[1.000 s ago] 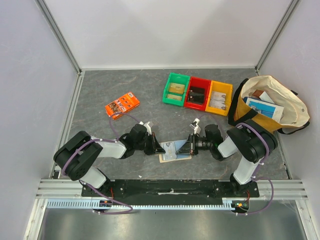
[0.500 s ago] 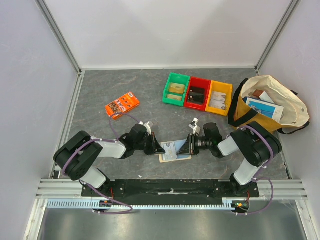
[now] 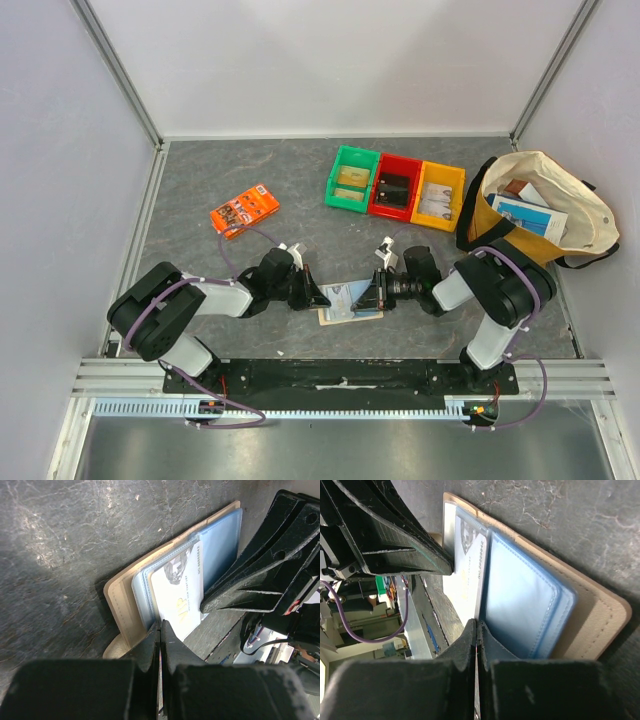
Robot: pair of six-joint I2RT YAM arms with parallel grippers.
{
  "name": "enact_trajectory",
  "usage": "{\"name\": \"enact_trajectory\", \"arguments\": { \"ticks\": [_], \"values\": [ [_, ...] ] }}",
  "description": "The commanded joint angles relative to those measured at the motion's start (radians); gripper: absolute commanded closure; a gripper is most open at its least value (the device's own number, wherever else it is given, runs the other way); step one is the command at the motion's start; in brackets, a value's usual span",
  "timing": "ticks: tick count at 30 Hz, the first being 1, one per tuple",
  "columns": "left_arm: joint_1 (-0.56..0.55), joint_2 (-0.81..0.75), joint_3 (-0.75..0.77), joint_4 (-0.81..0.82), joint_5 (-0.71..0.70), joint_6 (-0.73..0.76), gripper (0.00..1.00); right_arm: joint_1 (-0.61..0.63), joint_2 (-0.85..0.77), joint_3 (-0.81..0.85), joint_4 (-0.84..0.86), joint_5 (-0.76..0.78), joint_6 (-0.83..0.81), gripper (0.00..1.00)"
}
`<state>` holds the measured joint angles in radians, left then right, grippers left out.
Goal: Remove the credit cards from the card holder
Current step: Remove the credit card from the card holder.
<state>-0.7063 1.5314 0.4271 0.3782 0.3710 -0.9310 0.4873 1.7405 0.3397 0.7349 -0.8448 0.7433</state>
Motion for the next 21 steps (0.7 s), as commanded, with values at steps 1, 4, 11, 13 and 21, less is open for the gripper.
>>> {"name": "enact_trajectory", "arguments": {
  "ticks": [1,4,11,13,21],
  "values": [
    [-0.001,0.024,-0.030,-0.088,-0.014,0.003,0.98,0.001,0.018,0.010,-0.008,0.026,-0.024,1.00],
    [0.002,0.013,-0.036,-0.102,-0.021,0.009,0.98,-0.039,-0.015,0.007,-0.084,0.030,-0.065,1.00],
    [0.018,-0.002,-0.044,-0.105,-0.018,0.020,0.98,-0.082,-0.119,0.033,-0.305,0.062,-0.182,1.00],
    [0.021,-0.008,-0.039,-0.108,-0.014,0.023,0.98,-0.084,-0.118,0.053,-0.341,0.055,-0.200,0.94],
    [-0.010,-0.125,0.065,-0.260,-0.050,0.086,0.93,-0.081,-0.137,0.117,-0.439,0.093,-0.252,0.61]
  ]
}}
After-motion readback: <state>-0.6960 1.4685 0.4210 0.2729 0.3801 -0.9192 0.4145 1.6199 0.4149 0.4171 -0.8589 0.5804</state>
